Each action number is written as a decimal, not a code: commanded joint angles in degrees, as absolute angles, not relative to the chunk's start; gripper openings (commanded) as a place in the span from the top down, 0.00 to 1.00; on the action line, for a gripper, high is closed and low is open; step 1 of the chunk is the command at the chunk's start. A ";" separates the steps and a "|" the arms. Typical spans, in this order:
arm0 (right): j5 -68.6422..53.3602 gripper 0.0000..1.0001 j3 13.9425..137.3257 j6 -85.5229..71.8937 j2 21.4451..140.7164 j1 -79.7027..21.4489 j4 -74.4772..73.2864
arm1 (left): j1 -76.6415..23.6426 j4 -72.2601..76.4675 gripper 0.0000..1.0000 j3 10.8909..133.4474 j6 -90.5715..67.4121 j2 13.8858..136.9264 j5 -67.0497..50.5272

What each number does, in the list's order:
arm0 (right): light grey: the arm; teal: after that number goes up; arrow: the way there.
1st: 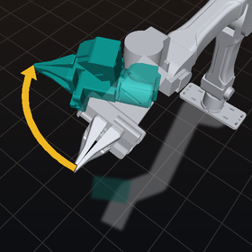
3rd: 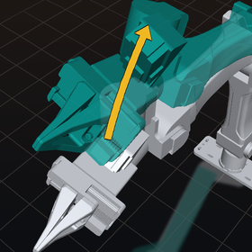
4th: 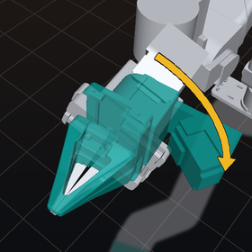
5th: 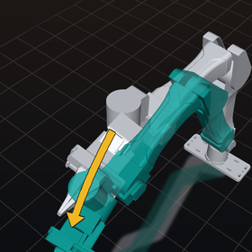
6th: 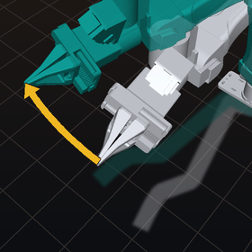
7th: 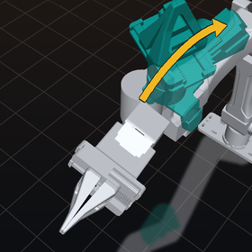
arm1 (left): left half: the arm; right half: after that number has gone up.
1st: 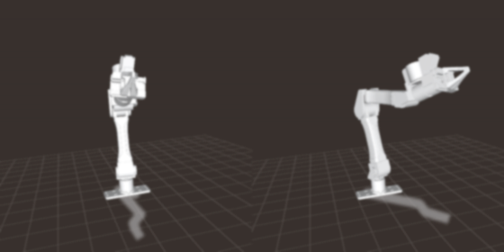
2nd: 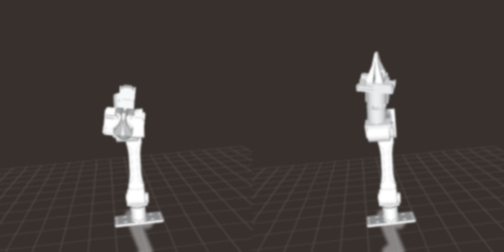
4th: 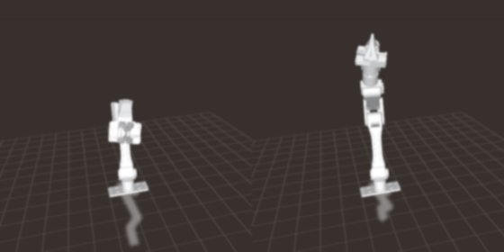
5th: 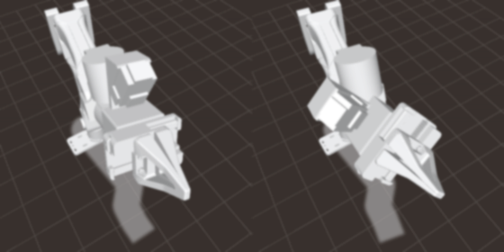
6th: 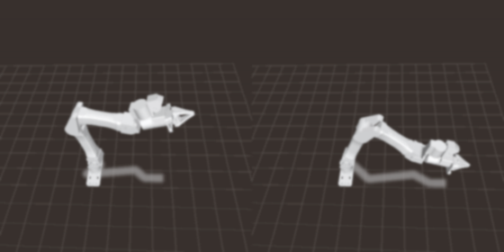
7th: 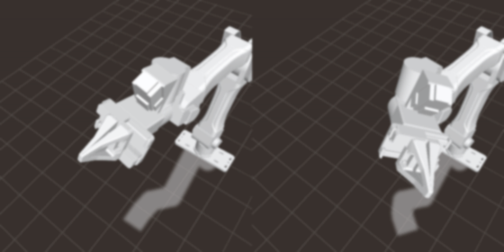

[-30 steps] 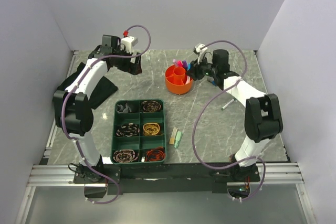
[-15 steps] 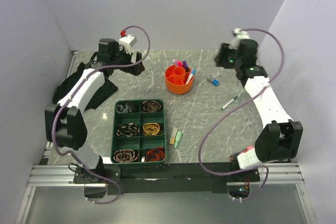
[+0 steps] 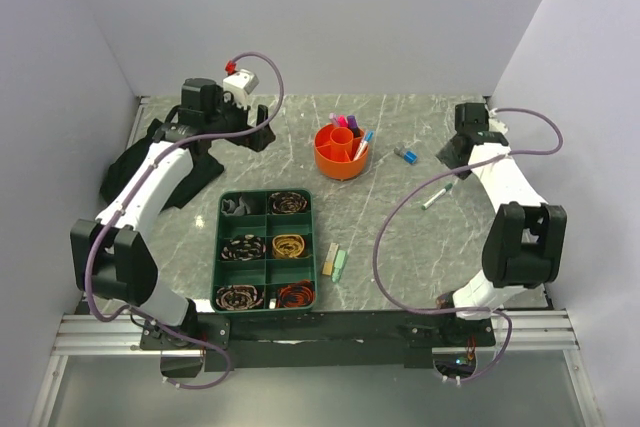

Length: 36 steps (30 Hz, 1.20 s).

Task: Sort the stationery into containers
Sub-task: Pick up the pen from the center of the board.

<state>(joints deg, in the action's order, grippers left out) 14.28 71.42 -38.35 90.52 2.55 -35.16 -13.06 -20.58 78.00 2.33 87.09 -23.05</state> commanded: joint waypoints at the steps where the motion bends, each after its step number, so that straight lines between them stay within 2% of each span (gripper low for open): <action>1: 16.97 0.53 69.96 -45.96 94.74 4.04 -36.91 | -13.45 -22.85 0.01 77.17 1.85 84.55 -23.11; 15: 11.69 0.55 76.82 -47.46 106.34 4.22 -37.18 | -13.45 -23.29 0.01 79.98 -1.41 90.78 -21.80; 29: 12.92 0.58 70.14 -47.02 101.52 5.45 -37.70 | -13.36 -22.85 0.00 83.93 -1.76 96.24 -23.73; 36: 13.36 0.59 70.31 -45.53 103.26 6.85 -36.21 | -13.36 -22.68 0.01 84.99 -2.55 98.17 -24.35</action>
